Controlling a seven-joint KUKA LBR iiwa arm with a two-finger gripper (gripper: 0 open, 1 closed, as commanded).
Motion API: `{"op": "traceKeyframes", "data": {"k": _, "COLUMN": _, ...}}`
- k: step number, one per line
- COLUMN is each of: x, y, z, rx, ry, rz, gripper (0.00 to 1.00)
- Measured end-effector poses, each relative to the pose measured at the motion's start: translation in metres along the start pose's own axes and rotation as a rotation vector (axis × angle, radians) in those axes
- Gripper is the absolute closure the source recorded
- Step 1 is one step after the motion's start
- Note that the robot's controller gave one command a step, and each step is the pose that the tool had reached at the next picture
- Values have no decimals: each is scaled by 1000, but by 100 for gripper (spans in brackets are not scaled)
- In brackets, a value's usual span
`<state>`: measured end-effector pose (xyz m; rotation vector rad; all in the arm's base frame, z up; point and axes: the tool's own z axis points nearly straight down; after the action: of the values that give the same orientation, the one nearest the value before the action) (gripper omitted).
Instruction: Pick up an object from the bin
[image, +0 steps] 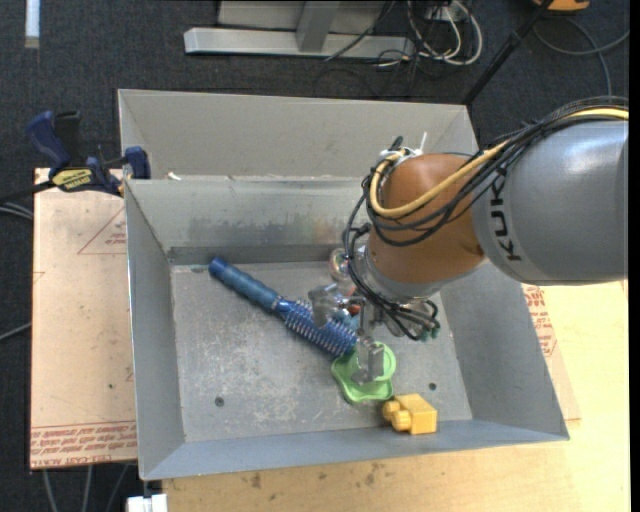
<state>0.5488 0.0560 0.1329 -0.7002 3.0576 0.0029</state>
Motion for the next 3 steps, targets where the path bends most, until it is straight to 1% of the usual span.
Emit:
{"op": "traceKeyframes", "data": {"k": 1, "x": -27, "y": -10, "z": 61, "rx": 2, "ry": -4, "rz": 289, "gripper": 0}}
{"op": "traceKeyframes", "data": {"k": 2, "x": -26, "y": -9, "z": 62, "rx": 1, "ry": 2, "rz": 290, "gripper": 100}}
{"op": "traceKeyframes", "data": {"k": 3, "x": -26, "y": -9, "z": 63, "rx": 1, "ry": 1, "rz": 290, "gripper": 0}}
